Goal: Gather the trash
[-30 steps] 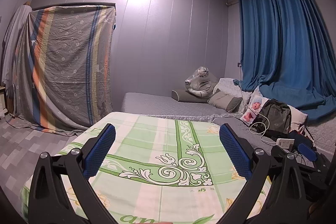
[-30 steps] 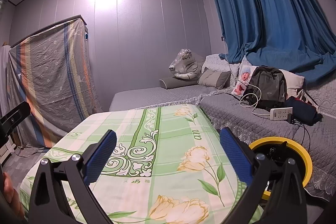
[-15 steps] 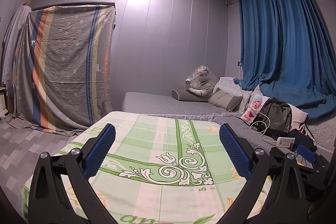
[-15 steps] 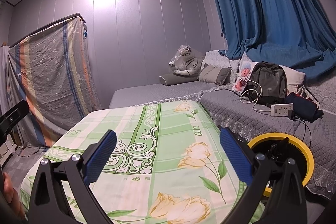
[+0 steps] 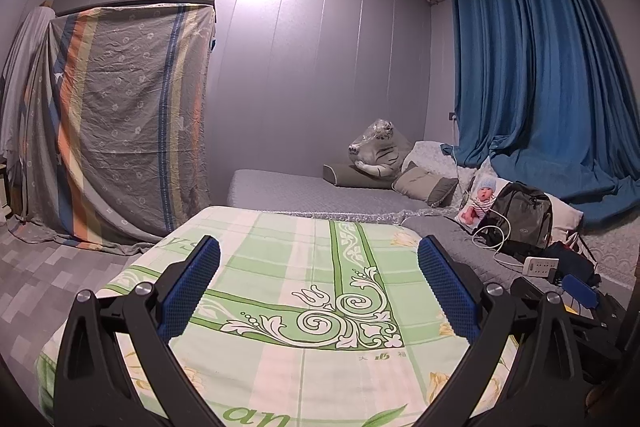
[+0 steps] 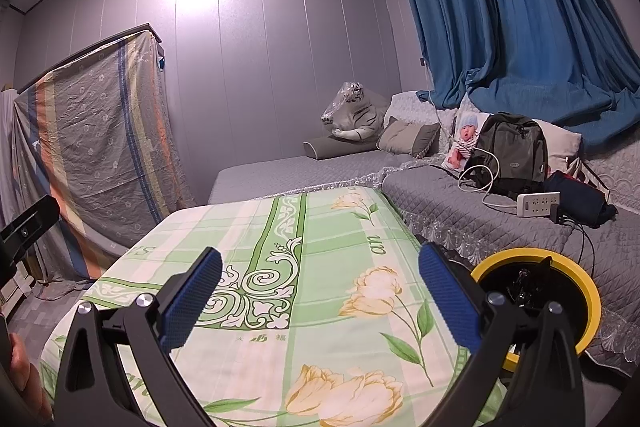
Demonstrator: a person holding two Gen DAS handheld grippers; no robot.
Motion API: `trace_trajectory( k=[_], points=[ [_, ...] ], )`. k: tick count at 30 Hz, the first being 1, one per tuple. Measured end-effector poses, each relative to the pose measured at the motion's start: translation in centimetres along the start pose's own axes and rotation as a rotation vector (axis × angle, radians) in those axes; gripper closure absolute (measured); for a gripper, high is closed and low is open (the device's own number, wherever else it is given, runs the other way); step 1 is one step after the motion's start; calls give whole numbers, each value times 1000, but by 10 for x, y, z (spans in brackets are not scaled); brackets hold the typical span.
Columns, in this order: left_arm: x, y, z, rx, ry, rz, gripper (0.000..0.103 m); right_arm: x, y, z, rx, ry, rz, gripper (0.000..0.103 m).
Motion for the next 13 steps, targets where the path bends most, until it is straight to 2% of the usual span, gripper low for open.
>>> trace_trajectory(
  k=[13],
  points=[
    [-5,-1,0,-10,4,22,8,-2,-5,2,-8,2,8,8]
  ],
)
Point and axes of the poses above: each gripper's, at about its wrist camera, not at the fingertips, and x roughly against the way its jaws point, z to its left, y to its top, the point moved 6 cm from there along -x, roughly the way its jaws point, and after that the axes turned 12 degrees about z, right-handed, at the moved point
